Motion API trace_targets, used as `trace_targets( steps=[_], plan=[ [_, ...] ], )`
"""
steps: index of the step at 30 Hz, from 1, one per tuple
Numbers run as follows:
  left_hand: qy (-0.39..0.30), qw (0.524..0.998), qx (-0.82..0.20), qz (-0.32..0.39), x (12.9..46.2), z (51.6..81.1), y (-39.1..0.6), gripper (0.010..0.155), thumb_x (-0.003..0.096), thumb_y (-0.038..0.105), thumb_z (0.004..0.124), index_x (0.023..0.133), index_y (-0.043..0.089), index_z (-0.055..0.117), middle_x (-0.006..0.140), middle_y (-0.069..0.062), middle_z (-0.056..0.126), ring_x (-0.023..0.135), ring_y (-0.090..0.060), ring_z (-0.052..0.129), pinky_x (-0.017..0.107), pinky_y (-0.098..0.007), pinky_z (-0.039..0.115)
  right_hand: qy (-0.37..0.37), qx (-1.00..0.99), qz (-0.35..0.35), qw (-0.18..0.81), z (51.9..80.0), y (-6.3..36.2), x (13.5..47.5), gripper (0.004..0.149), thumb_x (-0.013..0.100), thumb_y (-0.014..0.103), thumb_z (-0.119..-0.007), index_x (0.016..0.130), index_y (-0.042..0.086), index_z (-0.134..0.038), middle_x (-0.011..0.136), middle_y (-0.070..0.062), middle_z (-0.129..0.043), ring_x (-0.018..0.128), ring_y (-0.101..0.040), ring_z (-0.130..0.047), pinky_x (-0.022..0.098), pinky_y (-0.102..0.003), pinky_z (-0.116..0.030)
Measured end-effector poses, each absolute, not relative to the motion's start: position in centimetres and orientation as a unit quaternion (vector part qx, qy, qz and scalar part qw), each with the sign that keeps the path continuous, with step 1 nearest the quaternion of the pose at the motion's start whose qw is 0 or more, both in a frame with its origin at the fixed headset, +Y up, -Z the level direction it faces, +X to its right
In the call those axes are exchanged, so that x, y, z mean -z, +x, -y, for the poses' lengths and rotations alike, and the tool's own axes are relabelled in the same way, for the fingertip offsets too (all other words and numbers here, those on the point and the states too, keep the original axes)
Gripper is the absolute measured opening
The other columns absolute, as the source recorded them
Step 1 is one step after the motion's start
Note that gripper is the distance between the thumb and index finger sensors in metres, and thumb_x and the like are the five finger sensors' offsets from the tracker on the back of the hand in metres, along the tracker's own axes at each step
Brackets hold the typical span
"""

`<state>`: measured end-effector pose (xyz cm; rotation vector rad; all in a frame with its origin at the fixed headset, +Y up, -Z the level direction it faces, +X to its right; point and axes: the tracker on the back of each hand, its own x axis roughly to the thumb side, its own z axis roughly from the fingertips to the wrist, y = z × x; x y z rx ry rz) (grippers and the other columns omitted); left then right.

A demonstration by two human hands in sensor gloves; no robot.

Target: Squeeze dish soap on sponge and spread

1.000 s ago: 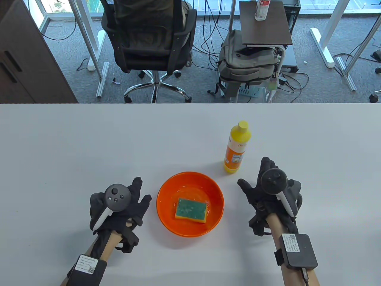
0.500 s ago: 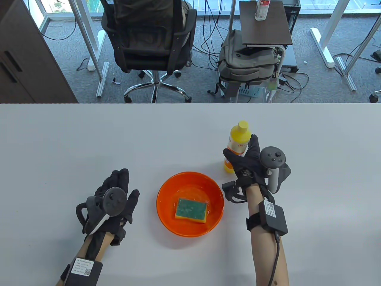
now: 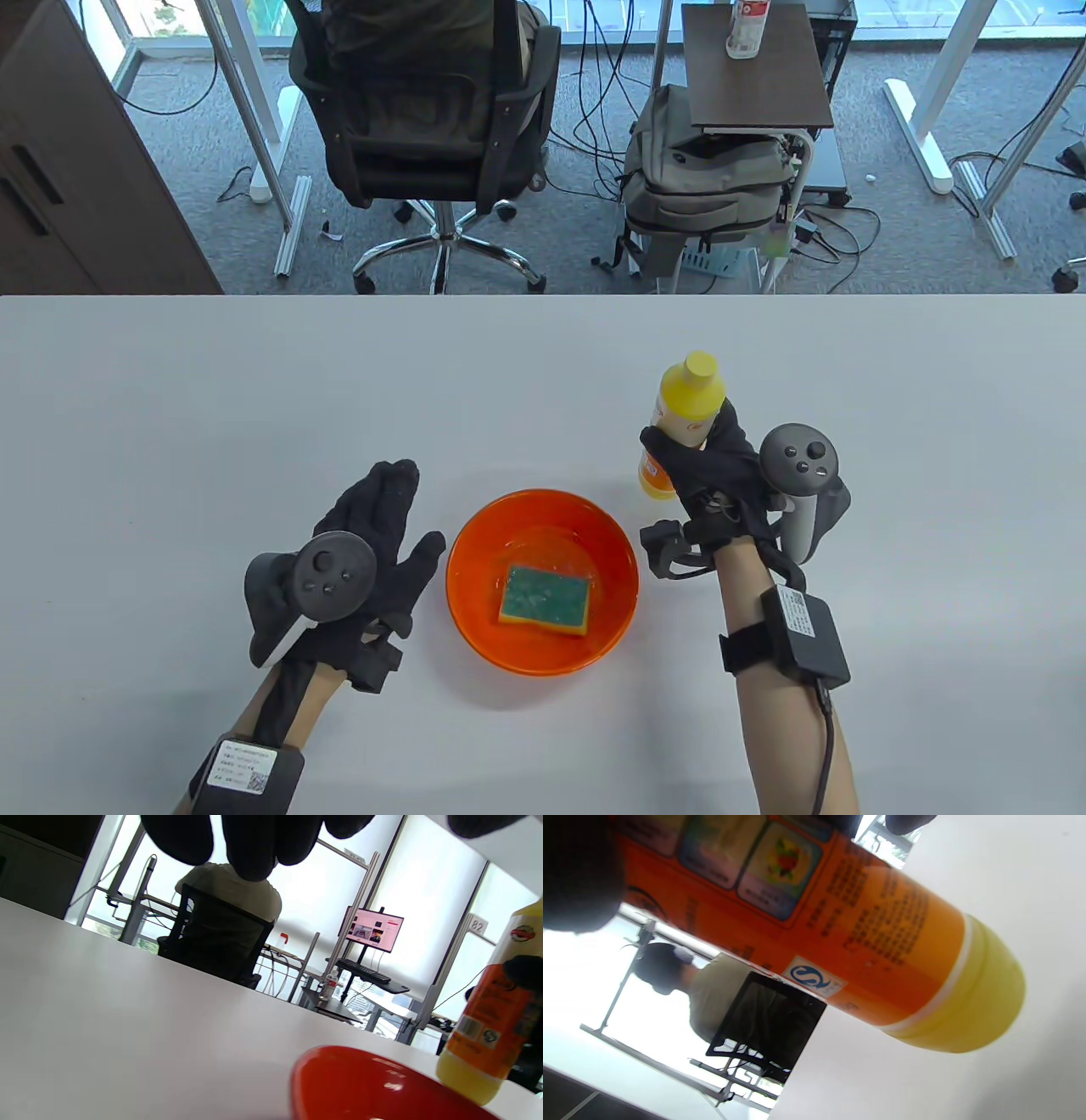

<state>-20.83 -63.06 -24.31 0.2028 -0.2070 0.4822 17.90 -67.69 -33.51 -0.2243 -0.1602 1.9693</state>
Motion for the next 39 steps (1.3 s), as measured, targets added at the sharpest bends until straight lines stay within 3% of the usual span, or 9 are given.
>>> trace_targets(
  steps=[6,11,18,20,23,30,38,39],
  plan=[
    [0.098,0.910,-0.329,0.231,22.5,57.2,-16.6,0.077,0.0421,0.064,0.071,0.111,0.036,0.048,0.119,0.002,0.054,0.112,-0.032,0.065,0.079,-0.063,0.058,0.037,-0.848,0.072,0.523,64.4,15.4,30.4,0.082,0.024,0.073,-0.090,0.094,0.043,-0.060,0.095,0.015,-0.079,0.098,-0.018,-0.082,0.081,-0.055,-0.054],
    [0.169,0.897,-0.322,0.252,21.0,54.0,-14.3,0.074,0.0425,0.062,0.073,0.110,0.042,0.049,0.120,0.005,0.054,0.112,-0.029,0.069,0.080,-0.061,0.061,0.120,-0.880,0.062,0.455,62.8,12.1,28.4,0.082,0.022,0.072,-0.092,0.093,0.040,-0.064,0.091,0.010,-0.083,0.090,-0.021,-0.089,0.079,-0.054,-0.060],
    [0.198,0.916,-0.272,0.220,21.4,53.8,-15.3,0.066,0.0441,0.053,0.076,0.107,0.043,0.059,0.116,0.005,0.063,0.100,-0.024,0.086,0.076,-0.054,0.071,0.213,-0.900,0.004,0.379,62.4,8.3,27.1,0.082,0.021,0.071,-0.094,0.092,0.037,-0.067,0.089,0.008,-0.087,0.080,-0.023,-0.097,0.077,-0.053,-0.064],
    [0.169,0.925,-0.246,0.234,21.7,53.7,-16.0,0.059,0.0453,0.047,0.075,0.103,0.039,0.068,0.107,0.004,0.079,0.092,-0.022,0.095,0.074,-0.054,0.074,0.229,-0.902,-0.017,0.365,62.4,7.6,27.0,0.082,0.022,0.070,-0.094,0.092,0.037,-0.068,0.089,0.007,-0.087,0.079,-0.023,-0.098,0.077,-0.053,-0.064],
    [0.136,0.927,-0.236,0.257,21.8,53.6,-16.7,0.058,0.0451,0.047,0.076,0.102,0.035,0.071,0.098,0.003,0.087,0.081,-0.020,0.101,0.072,-0.053,0.076,0.252,-0.904,-0.057,0.341,62.7,7.1,27.1,0.082,0.022,0.070,-0.094,0.092,0.036,-0.069,0.089,0.007,-0.088,0.077,-0.023,-0.099,0.077,-0.052,-0.065],
    [0.125,0.948,-0.135,0.260,21.9,53.7,-16.4,0.062,0.0380,0.049,0.077,0.097,0.030,0.080,0.078,0.001,0.100,0.055,-0.016,0.109,0.067,-0.048,0.082,0.271,-0.909,-0.117,0.294,63.1,6.7,27.1,0.081,0.022,0.070,-0.094,0.091,0.034,-0.071,0.086,0.004,-0.090,0.072,-0.024,-0.101,0.075,-0.051,-0.067],
    [0.091,0.950,-0.130,0.270,22.3,54.2,-16.1,0.062,0.0388,0.048,0.074,0.096,0.026,0.082,0.072,0.000,0.102,0.048,-0.015,0.110,0.065,-0.047,0.084,0.284,-0.899,-0.172,0.285,63.6,7.1,27.5,0.081,0.022,0.070,-0.095,0.091,0.034,-0.072,0.086,0.004,-0.091,0.071,-0.024,-0.102,0.075,-0.051,-0.067],
    [0.094,0.950,-0.141,0.262,22.5,54.0,-16.3,0.058,0.0415,0.045,0.067,0.094,0.024,0.081,0.068,0.002,0.102,0.045,-0.015,0.110,0.064,-0.046,0.085,0.288,-0.897,-0.179,0.285,63.6,7.2,27.5,0.080,0.022,0.069,-0.096,0.090,0.035,-0.073,0.086,0.004,-0.091,0.072,-0.024,-0.101,0.075,-0.052,-0.066]
  ],
)
